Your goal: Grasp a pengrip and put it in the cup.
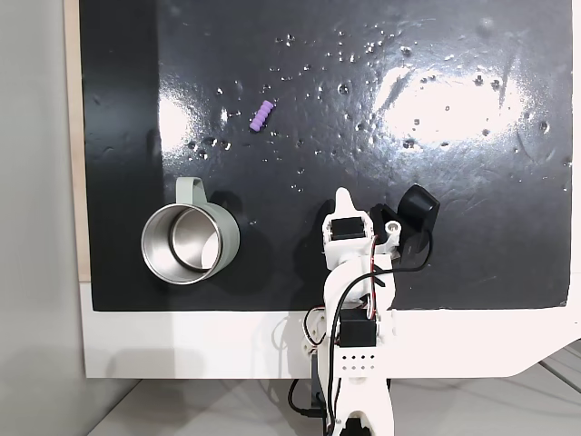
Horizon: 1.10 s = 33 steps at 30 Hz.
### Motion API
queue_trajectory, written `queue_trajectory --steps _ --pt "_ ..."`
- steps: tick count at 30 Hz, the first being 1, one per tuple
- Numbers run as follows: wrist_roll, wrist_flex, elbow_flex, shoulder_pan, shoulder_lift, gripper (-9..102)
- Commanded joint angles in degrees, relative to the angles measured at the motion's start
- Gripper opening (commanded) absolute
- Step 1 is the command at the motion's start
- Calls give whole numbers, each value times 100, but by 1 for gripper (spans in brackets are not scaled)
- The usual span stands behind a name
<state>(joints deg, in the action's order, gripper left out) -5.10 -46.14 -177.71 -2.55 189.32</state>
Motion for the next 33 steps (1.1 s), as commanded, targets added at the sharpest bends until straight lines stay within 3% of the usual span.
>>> queue_trajectory --steps 1,15,22,33 --pt "-79 202 18 -44 70 0" --pt "-62 193 18 -70 70 0" --pt "-413 -501 1125 -360 -18 0" --pt "-765 0 4131 -308 -4315 0"
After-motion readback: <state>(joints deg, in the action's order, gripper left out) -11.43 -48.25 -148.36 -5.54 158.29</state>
